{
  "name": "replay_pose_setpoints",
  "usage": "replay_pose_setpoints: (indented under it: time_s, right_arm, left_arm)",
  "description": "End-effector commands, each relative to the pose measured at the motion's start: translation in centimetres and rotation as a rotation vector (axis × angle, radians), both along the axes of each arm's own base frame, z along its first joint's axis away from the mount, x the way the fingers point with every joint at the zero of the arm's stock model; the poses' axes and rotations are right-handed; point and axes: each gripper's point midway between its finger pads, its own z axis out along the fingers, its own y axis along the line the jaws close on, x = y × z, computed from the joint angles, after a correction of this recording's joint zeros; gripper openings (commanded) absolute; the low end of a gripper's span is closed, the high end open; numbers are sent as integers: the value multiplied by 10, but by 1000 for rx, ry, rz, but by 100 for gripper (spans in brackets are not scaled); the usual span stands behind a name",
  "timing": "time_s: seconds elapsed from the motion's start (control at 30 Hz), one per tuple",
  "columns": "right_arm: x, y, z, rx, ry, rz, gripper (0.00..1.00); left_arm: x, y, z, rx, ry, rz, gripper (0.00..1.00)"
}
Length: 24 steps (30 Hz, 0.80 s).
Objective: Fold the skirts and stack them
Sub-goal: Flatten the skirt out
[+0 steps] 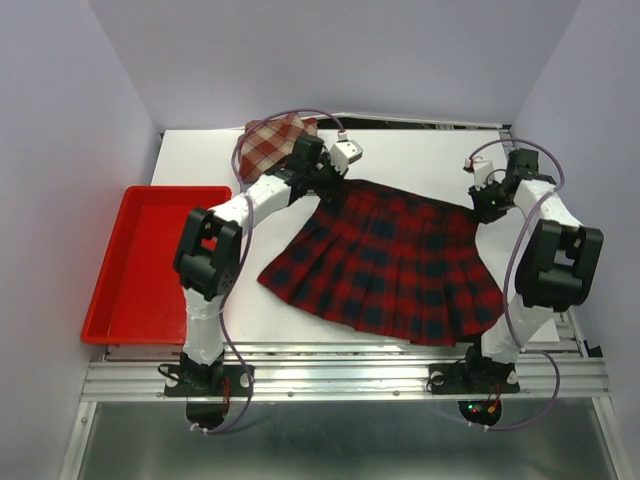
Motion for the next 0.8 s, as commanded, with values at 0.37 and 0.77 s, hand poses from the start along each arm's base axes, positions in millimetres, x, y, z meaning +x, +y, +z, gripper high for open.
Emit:
replay_pose_setpoints:
  time_s: [0.37,0.77]
  right_arm:
    - [101,-90,29,-167,-156,-333,77]
    - [39,8,13,67,37,37,42]
  left_arm:
    - [96,23,105,-28,-206,291,88]
    - [-70,26,17,61,169,74,66]
